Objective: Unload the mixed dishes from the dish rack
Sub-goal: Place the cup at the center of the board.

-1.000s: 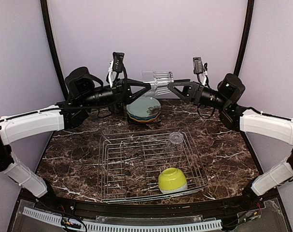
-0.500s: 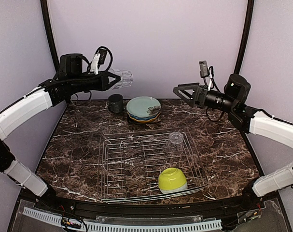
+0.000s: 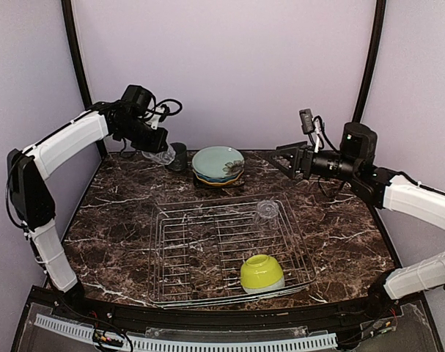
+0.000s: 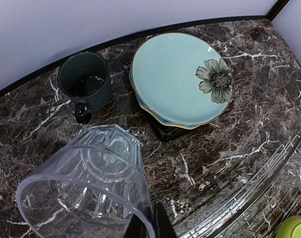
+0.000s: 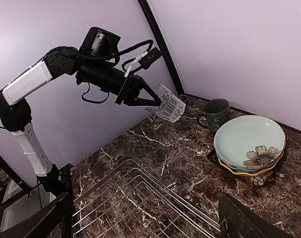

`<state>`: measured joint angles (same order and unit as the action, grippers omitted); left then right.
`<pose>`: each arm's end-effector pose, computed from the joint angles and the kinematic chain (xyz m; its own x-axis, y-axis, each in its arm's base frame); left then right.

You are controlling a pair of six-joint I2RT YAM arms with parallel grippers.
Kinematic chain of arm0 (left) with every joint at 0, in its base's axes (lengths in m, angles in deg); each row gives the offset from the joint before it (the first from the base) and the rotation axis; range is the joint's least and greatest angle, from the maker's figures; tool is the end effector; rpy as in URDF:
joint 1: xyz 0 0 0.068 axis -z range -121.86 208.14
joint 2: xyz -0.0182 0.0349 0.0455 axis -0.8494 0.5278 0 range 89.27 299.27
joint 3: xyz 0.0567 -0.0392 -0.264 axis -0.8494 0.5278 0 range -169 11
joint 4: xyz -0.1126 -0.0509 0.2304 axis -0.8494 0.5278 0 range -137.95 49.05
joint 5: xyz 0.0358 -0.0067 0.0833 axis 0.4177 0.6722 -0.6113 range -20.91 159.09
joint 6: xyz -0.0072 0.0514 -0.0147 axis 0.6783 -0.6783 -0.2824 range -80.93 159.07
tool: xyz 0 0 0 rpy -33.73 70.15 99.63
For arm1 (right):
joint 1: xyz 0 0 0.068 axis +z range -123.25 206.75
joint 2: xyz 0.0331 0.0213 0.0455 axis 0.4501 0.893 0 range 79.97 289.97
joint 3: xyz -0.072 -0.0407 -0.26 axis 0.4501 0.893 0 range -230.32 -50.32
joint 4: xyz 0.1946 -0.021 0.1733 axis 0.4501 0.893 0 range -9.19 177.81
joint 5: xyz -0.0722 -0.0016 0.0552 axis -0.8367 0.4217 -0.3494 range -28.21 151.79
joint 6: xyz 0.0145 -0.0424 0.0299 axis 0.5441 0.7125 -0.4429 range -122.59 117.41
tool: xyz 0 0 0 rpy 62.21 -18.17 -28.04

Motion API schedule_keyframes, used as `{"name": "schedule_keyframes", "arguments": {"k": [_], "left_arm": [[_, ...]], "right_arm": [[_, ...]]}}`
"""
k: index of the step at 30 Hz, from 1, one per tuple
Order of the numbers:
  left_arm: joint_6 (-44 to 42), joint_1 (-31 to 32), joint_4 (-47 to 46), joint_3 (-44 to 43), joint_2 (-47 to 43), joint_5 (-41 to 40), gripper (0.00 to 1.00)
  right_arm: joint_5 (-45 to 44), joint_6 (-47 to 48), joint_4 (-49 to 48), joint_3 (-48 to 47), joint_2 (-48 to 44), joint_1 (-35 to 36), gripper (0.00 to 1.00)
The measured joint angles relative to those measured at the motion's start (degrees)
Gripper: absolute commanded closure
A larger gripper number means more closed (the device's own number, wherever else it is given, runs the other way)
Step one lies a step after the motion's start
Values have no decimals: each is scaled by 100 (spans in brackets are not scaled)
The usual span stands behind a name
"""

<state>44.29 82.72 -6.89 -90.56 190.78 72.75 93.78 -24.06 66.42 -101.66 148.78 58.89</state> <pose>0.3630 -0.1687 0.3605 -0.6360 0.1912 -0.7476 0.4027 0.9087 -0.1102 0.2272 0.1651 0.3377 -0.3716 0.1333 -0.9188 -0.8201 0.4168 0.3921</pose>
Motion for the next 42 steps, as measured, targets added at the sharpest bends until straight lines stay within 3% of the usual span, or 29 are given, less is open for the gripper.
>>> {"name": "schedule_keyframes", "arguments": {"k": [6,15,32,42], "left_arm": [[-195,-79,719,-938,1084,-105,99],[-374,-76,1231,-1593,2092,-208,99],[-820,-76,1377,-2518,2916,-210,99],[-1043,-52,1414,-2562,3167,-229,98]], "right_arm": [[-35,46,109,17,-4,-17,1],[-101,107,166,116,-7,-33,1],[-96,101,160,122,-7,-35,1],[-81,96,157,122,26,-35,1]]}}
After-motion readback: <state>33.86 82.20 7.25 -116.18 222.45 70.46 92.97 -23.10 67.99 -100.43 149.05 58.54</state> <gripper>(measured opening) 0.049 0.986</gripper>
